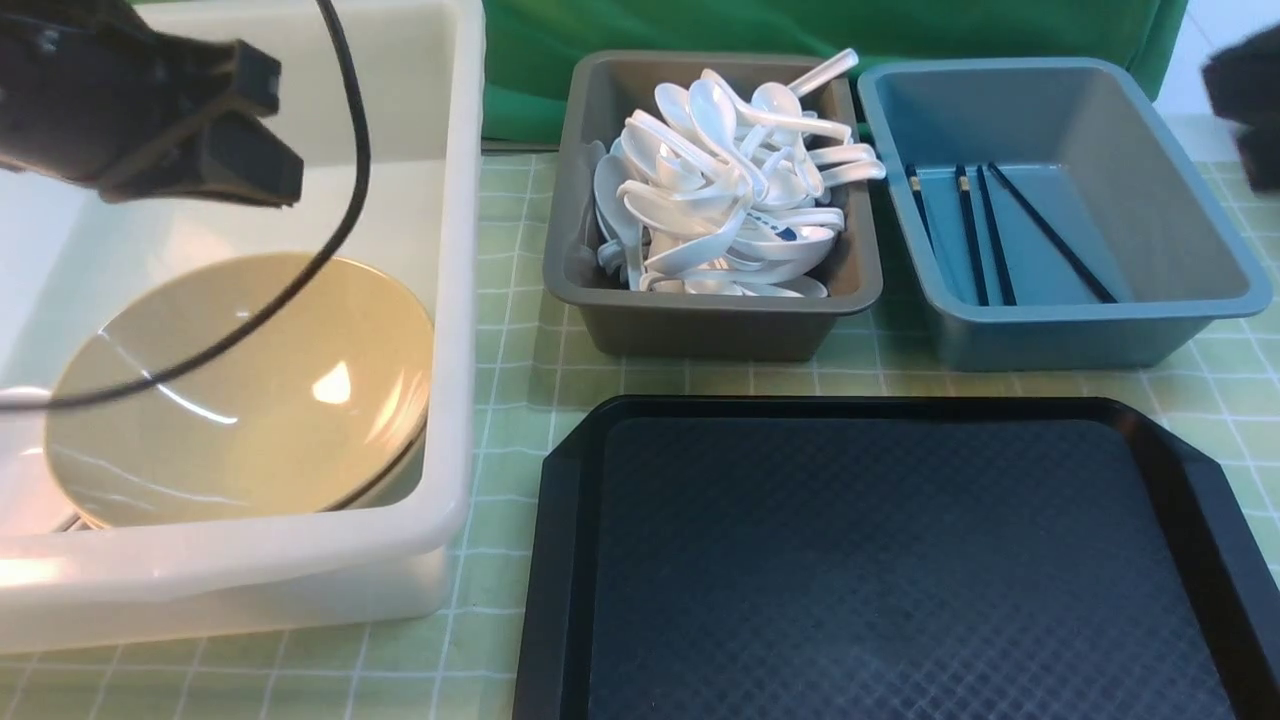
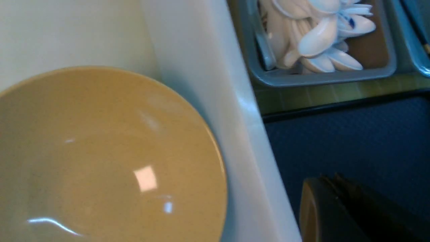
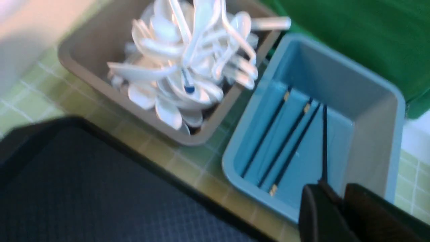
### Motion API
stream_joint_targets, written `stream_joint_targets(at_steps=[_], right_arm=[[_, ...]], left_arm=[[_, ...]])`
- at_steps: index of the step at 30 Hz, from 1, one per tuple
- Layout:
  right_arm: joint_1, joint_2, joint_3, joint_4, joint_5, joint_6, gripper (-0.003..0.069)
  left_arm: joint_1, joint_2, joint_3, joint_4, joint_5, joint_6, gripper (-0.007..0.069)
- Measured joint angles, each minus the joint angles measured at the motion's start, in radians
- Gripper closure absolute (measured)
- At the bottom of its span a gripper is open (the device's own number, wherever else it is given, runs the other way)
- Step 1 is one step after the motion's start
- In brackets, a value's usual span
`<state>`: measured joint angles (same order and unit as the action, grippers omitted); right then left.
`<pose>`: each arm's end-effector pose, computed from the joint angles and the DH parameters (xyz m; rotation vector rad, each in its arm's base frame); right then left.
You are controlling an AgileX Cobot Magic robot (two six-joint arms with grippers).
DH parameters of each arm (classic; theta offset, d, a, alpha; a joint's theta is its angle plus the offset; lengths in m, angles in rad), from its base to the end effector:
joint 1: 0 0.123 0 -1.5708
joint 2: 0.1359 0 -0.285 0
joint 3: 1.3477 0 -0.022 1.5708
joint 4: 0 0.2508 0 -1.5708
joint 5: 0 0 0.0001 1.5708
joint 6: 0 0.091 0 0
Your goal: On green table put chopsticks spoon bowls plates into blue grey white boxes.
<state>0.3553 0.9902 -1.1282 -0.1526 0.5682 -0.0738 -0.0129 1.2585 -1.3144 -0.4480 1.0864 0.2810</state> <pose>0.1924 0.0634 0.4276 -0.4719 1.8481 0.0251 0.2468 -0.0381 0.3953 0.2579 2.4170 -0.4628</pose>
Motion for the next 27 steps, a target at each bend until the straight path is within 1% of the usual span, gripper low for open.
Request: stream_joint_targets(at_steps=[1,2,3,4,5,7,8,11,12,13,16,20,23,27], right_arm=[[0.000,-0.025,0.029,0.001,-0.029,0.006,0.0549],[0.000,-0.161,0.183,0.002,-0.149,0.046,0.0561],[0.000,-0.189,0.199,0.002,-0.168,0.050,0.0567],[0.000,-0.276,0.308,0.002,-0.210,0.074,0.0588],[0.000,-0.335,0.354,0.003,-0.227,0.081,0.0605],[0.000,-0.477,0.511,0.006,-0.253,0.119,0.0629],[0.000,-0.504,0.524,0.006,-0.257,0.123,0.0631],[0.000,-0.713,0.708,0.006,-0.311,0.153,0.0637],[0.000,-0.723,0.723,0.006,-0.315,0.154,0.0637],[0.000,-0.798,0.769,0.006,-0.347,0.153,0.0637],[0.000,-0.858,0.803,0.006,-0.367,0.143,0.0637],[0.000,-0.908,0.820,0.005,-0.379,0.132,0.0636],[0.000,-0.910,0.820,0.005,-0.378,0.132,0.0633],[0.000,-0.910,0.829,0.005,-0.372,0.132,0.0631]], left_arm=[[-0.011,-0.034,0.018,0.000,0.000,0.005,0.0627],[-0.050,-0.163,0.099,0.003,0.002,0.014,0.0627],[-0.054,-0.177,0.109,0.003,0.004,0.014,0.0627],[-0.078,-0.279,0.182,0.003,0.006,0.014,0.0627],[-0.086,-0.325,0.215,0.005,0.003,0.016,0.0627],[-0.105,-0.495,0.340,0.013,-0.025,0.026,0.0627],[-0.107,-0.511,0.362,0.017,-0.027,0.027,0.0627],[-0.109,-0.773,0.529,0.077,-0.066,0.037,0.0627],[-0.109,-0.800,0.547,0.081,-0.068,0.037,0.0627],[-0.109,-0.902,0.615,0.111,-0.092,0.023,0.0627],[-0.109,-1.016,0.690,0.139,-0.141,-0.010,0.0627],[-0.109,-1.208,0.821,0.154,-0.347,-0.034,0.0627],[-0.109,-1.268,0.862,0.154,-0.461,-0.036,0.0627],[-0.109,-1.273,0.882,0.154,-0.479,-0.040,0.0627]])
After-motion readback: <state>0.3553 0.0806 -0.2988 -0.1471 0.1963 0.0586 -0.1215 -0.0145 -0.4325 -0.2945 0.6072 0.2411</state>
